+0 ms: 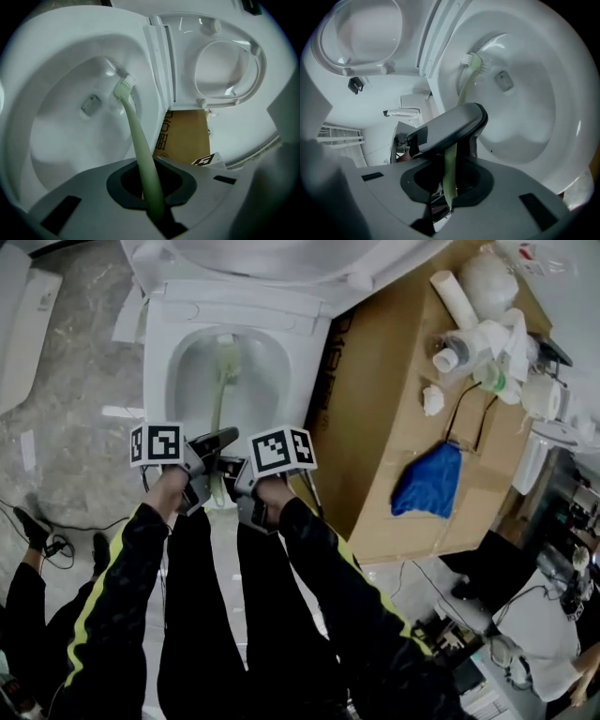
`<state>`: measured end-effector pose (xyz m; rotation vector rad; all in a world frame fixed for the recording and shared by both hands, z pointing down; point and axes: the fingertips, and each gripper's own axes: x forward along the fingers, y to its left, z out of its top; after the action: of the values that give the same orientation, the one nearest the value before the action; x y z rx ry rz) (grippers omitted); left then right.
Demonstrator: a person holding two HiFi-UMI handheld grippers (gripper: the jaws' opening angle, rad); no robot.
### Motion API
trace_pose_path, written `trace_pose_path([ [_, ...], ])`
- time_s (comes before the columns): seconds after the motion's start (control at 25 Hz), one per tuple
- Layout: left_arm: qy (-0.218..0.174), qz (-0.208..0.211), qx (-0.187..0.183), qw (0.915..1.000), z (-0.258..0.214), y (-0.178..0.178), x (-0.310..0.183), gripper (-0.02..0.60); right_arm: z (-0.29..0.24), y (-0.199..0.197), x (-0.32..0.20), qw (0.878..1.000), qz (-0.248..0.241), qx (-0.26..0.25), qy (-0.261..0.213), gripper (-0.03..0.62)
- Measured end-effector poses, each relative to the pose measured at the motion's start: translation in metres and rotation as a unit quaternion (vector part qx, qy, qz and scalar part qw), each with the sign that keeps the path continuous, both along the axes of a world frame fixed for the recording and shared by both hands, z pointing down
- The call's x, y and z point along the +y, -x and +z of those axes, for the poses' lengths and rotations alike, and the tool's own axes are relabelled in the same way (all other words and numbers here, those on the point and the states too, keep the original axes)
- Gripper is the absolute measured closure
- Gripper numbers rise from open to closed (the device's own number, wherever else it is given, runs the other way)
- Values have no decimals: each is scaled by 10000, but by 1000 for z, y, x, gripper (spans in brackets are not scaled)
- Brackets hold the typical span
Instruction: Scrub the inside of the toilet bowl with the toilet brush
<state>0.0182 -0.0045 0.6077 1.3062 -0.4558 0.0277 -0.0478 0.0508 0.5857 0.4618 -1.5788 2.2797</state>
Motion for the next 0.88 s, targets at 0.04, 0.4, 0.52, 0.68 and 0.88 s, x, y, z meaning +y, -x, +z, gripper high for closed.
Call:
trace_pose_path([
  [0.04,-31,18,-3,10000,4,0,-2,548,4,-1,-2,10000,7,10,2,537],
  [0.4,48,104,-20,9999,24,-13,-3,551,25,-12,-4,9999,43,162,16,539],
  [0.52,11,297,-45,9995,26,-20,-2,554,25,-18,-5,9995,253,184,16,539],
  [0.68,40,533,27,9986,22,-29,1,554,23,-23,-6,9985,503,210,68,539],
  [0.88,80,745,76,9972,21,-38,7,555,22,-30,-4,9966,753,295,125,539],
])
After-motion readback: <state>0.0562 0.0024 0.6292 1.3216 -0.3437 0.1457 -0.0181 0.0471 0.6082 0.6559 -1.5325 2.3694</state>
